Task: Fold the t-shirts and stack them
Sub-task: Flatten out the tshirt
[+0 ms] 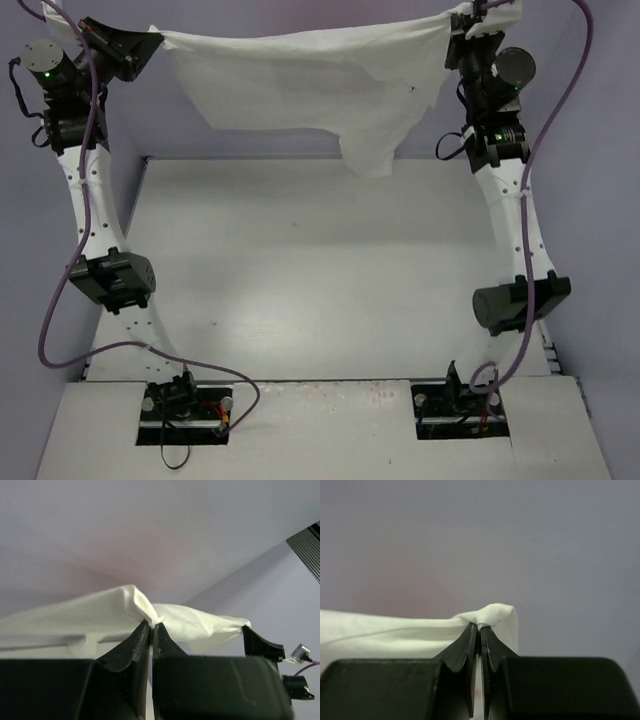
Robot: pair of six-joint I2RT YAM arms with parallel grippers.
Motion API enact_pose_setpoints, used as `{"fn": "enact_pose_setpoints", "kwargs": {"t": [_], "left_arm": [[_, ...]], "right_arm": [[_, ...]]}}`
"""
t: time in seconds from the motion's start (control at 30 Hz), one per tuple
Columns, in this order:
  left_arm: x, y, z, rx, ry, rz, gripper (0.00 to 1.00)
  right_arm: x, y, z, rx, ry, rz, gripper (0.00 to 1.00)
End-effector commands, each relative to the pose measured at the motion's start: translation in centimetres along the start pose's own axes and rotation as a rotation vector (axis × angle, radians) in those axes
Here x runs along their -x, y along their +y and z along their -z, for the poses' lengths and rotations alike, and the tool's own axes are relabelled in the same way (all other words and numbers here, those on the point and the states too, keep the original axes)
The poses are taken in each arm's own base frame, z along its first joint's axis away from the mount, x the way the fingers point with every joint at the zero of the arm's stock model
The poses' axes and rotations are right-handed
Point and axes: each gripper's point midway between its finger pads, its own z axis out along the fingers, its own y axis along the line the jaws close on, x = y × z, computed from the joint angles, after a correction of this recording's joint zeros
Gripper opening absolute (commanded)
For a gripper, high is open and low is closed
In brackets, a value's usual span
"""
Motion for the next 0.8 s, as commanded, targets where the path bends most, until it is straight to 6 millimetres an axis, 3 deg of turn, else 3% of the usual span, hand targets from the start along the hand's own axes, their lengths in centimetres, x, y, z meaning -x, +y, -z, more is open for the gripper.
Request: {"fn": "enact_pose_setpoints", "kwargs": {"t": [0.0, 0.03, 0.07, 0.1, 0.13, 0.17, 0.2, 0.23, 0.27, 0.3, 0.33, 0.37, 0.4, 0.43, 0.47, 0.5, 0.57, 0.77], "left_arm": [[-1.8, -2.6, 3.1, -0.022, -0.001, -0.116, 0.0], [-3.5, 1.0, 3.7, 0.073, 0.012, -0.083, 0.0], [-4.7, 3.2, 4.3, 0.131, 0.024, -0.073, 0.0], [-7.6, 9.1, 5.6, 0.282, 0.069, -0.026, 0.0], [-9.6, 11.1, 7.2, 0.355, 0.095, -0.019, 0.0], [-11.9, 13.4, 8.8, 0.427, 0.134, 0.004, 0.0], [-14.7, 16.3, 10.7, 0.51, 0.181, 0.035, 0.0], [-17.4, 19.3, 12.8, 0.59, 0.223, 0.056, 0.0], [-17.5, 18.9, 13.1, 0.586, 0.226, 0.029, 0.0], [-19.2, 20.1, 14.5, 0.618, 0.259, 0.041, 0.0], [-21.2, 21.7, 16.4, 0.681, 0.288, 0.058, 0.0], [-25.1, 23.6, 19.7, 0.763, 0.345, 0.107, 0.0], [-25.3, 23.8, 20.0, 0.767, 0.348, 0.104, 0.0], [-27.5, 24.7, 21.8, 0.803, 0.377, 0.137, 0.0], [-29.3, 25.2, 23.7, 0.851, 0.413, 0.167, 0.0], [-29.4, 25.2, 23.8, 0.855, 0.416, 0.17, 0.0], [-31.5, 25.0, 26.1, 0.909, 0.463, 0.216, 0.0], [-32.8, 25.0, 29.3, 1.009, 0.478, 0.179, 0.0]], "right_arm": [[4.6, -1.6, 4.9, -0.049, -0.127, 0.042, 0.0], [0.8, -1.2, 6.3, -0.042, -0.034, 0.034, 0.0], [-2.0, -0.9, 7.3, -0.039, 0.032, 0.027, 0.0], [-3.7, -0.7, 8.9, -0.049, 0.083, -0.004, 0.0], [-9.8, 0.2, 11.2, -0.042, 0.227, -0.029, 0.0], [-14.3, 0.9, 13.8, -0.041, 0.335, -0.062, 0.0], [-17.4, 1.5, 16.2, -0.05, 0.413, -0.106, 0.0], [-18.8, 2.0, 18.2, -0.067, 0.458, -0.17, 0.0], [-20.7, 2.5, 20.1, -0.068, 0.516, -0.201, 0.0], [-22.5, 3.0, 22.1, -0.066, 0.572, -0.212, 0.0], [-24.5, 3.7, 24.4, -0.088, 0.636, -0.286, 0.0], [-28.0, 4.5, 29.0, -0.108, 0.763, -0.329, 0.0], [-27.5, 4.6, 29.3, -0.109, 0.753, -0.337, 0.0], [-29.3, 5.1, 32.0, -0.128, 0.834, -0.374, 0.0], [-29.2, 5.3, 33.8, -0.144, 0.865, -0.406, 0.0], [-29.2, 5.3, 33.9, -0.145, 0.868, -0.408, 0.0], [-30.1, 5.4, 37.2, -0.184, 0.977, -0.426, 0.0], [-31.7, 5.9, 40.6, -0.253, 1.143, -0.48, 0.0]]}}
